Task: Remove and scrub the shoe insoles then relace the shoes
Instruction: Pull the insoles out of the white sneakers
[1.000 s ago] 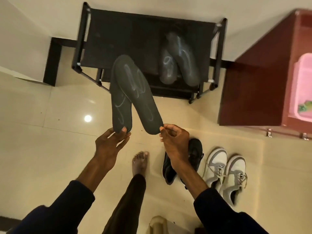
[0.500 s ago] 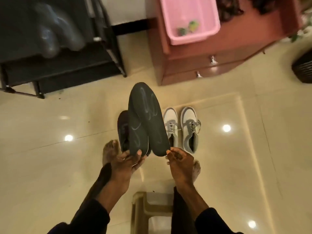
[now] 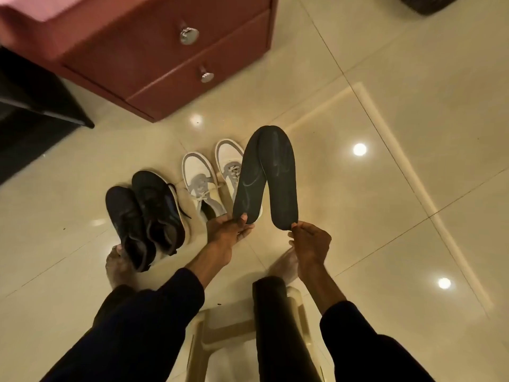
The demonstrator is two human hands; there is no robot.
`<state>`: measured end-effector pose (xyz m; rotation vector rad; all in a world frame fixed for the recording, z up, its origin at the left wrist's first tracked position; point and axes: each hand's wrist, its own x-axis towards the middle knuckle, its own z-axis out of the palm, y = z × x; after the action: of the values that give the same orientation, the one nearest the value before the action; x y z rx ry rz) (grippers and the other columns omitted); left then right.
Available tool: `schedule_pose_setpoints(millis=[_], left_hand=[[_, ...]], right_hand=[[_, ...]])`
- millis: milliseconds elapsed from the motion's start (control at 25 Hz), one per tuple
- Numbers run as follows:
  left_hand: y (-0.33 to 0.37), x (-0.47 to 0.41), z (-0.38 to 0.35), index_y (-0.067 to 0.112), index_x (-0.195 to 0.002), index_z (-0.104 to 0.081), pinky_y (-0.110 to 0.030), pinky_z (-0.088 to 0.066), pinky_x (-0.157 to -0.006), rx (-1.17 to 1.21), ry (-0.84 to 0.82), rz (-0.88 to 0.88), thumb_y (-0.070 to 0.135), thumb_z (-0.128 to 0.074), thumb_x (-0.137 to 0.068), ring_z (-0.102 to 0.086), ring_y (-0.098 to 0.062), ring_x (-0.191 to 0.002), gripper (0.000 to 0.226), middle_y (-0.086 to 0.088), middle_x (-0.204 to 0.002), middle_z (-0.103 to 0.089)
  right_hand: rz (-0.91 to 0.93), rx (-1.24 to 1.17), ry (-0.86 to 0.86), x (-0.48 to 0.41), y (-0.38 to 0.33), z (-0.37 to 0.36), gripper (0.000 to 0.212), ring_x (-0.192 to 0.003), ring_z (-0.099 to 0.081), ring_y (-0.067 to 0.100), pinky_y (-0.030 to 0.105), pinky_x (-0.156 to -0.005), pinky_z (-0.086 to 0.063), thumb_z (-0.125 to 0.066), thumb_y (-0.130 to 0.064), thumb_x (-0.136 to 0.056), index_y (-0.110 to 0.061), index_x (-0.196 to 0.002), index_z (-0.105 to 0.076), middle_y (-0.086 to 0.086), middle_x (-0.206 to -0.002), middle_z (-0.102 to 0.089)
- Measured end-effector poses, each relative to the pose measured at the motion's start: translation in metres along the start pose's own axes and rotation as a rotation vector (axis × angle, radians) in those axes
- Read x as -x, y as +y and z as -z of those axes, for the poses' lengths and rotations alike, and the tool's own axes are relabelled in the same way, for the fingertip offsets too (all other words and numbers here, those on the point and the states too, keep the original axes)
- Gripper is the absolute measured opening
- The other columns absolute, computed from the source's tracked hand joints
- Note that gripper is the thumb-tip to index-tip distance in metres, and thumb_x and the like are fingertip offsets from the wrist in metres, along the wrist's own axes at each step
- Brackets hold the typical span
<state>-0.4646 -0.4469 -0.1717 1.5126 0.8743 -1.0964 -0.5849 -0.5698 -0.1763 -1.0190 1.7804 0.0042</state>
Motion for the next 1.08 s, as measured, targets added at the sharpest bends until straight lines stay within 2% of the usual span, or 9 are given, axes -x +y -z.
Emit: schedule_pose_setpoints(millis=[120, 240, 400, 520, 600, 680, 760, 880, 1080], left_hand=[[-0.02, -0.028, -0.048, -0.006, -0.108, -0.068, -0.027, -0.064, -0.068, -0.031, 0.03, 0.032, 0.001, -0.072, -0.092, -0.074, -0.023, -0.071, 0.018, -0.01, -0.082, -0.074], [-0.045, -0.058, -0.092, -0.005, -0.105, -0.067, -0.025, -0.063, -0.066, -0.045, 0.011, 0.046, 0.001, -0.071, -0.093, -0.074, -0.017, -0.064, 0.014, -0.011, -0.083, -0.073], [-0.069, -0.089, -0.137, -0.002, -0.096, -0.067, -0.025, -0.063, -0.069, -0.05, -0.01, 0.068, -0.001, -0.07, -0.093, -0.074, -0.02, -0.069, 0.004, -0.013, -0.083, -0.072], [-0.086, -0.104, -0.163, -0.003, -0.098, -0.066, -0.026, -0.063, -0.071, -0.044, -0.011, 0.07, -0.003, -0.069, -0.094, -0.072, -0.022, -0.07, 0.006, -0.013, -0.084, -0.07], [-0.097, -0.109, -0.172, -0.005, -0.102, -0.064, -0.027, -0.063, -0.071, -0.058, -0.016, 0.068, -0.005, -0.066, -0.095, -0.072, -0.021, -0.068, 0.007, -0.013, -0.085, -0.069], [-0.105, -0.112, -0.174, -0.006, -0.104, -0.064, -0.026, -0.063, -0.07, -0.078, -0.016, 0.081, -0.005, -0.064, -0.096, -0.072, -0.024, -0.074, 0.008, -0.016, -0.09, -0.069], [-0.11, -0.113, -0.173, -0.008, -0.108, -0.063, -0.031, -0.063, -0.079, -0.112, -0.009, 0.087, -0.006, -0.063, -0.096, -0.071, -0.031, -0.085, 0.012, -0.02, -0.098, -0.067], [-0.11, -0.114, -0.166, -0.007, -0.098, -0.062, -0.041, -0.057, -0.096, -0.142, 0.012, 0.099, -0.013, -0.061, -0.094, -0.068, -0.038, -0.095, 0.008, -0.025, -0.103, -0.065], [-0.101, -0.1, -0.146, -0.002, -0.082, -0.062, -0.041, -0.059, -0.093, -0.15, 0.018, 0.11, -0.016, -0.06, -0.092, -0.069, -0.036, -0.086, 0.018, -0.026, -0.102, -0.064]], right_hand=[[-0.064, -0.052, 0.03, -0.048, 0.004, 0.015, 0.012, -0.071, -0.072, 0.026, 0.036, -0.07, -0.061, -0.075, -0.006, -0.088, -0.015, -0.08, -0.075, 0.007, -0.072, -0.073], [-0.124, -0.107, 0.054, -0.097, 0.008, 0.021, 0.002, -0.07, -0.071, 0.024, 0.036, -0.068, -0.061, -0.075, -0.005, -0.088, -0.006, -0.087, -0.075, 0.006, -0.072, -0.072], [-0.208, -0.137, -0.015, -0.151, 0.015, 0.031, 0.008, -0.066, -0.066, 0.013, 0.023, -0.058, -0.052, -0.066, -0.006, -0.094, -0.01, -0.088, -0.07, 0.004, -0.081, -0.069], [-0.294, -0.209, 0.078, -0.179, 0.028, 0.04, 0.009, -0.064, -0.067, 0.014, 0.02, -0.051, -0.051, -0.071, -0.007, -0.09, 0.0, -0.097, -0.073, 0.01, -0.086, -0.072], [-0.339, -0.232, 0.092, -0.189, 0.039, 0.044, 0.016, -0.07, -0.069, 0.018, 0.023, -0.058, -0.058, -0.073, -0.007, -0.089, 0.005, -0.1, -0.073, 0.014, -0.09, -0.073], [-0.393, -0.218, 0.065, -0.196, 0.046, 0.048, 0.018, -0.079, -0.07, 0.022, 0.034, -0.078, -0.063, -0.075, -0.007, -0.089, 0.008, -0.099, -0.072, 0.016, -0.091, -0.073], [-0.443, -0.221, 0.035, -0.199, 0.049, 0.051, 0.013, -0.083, -0.071, 0.023, 0.038, -0.086, -0.061, -0.075, -0.007, -0.089, 0.004, -0.093, -0.072, 0.018, -0.094, -0.073], [-0.436, -0.222, 0.017, -0.199, 0.047, 0.05, 0.008, -0.083, -0.072, 0.025, 0.038, -0.084, -0.062, -0.074, -0.007, -0.09, 0.0, -0.09, -0.069, 0.02, -0.098, -0.073], [-0.353, -0.207, -0.082, -0.181, 0.047, 0.056, 0.02, -0.092, -0.072, 0.025, 0.029, -0.069, -0.057, -0.061, -0.002, -0.096, 0.001, -0.115, -0.067, 0.02, -0.108, -0.071]])
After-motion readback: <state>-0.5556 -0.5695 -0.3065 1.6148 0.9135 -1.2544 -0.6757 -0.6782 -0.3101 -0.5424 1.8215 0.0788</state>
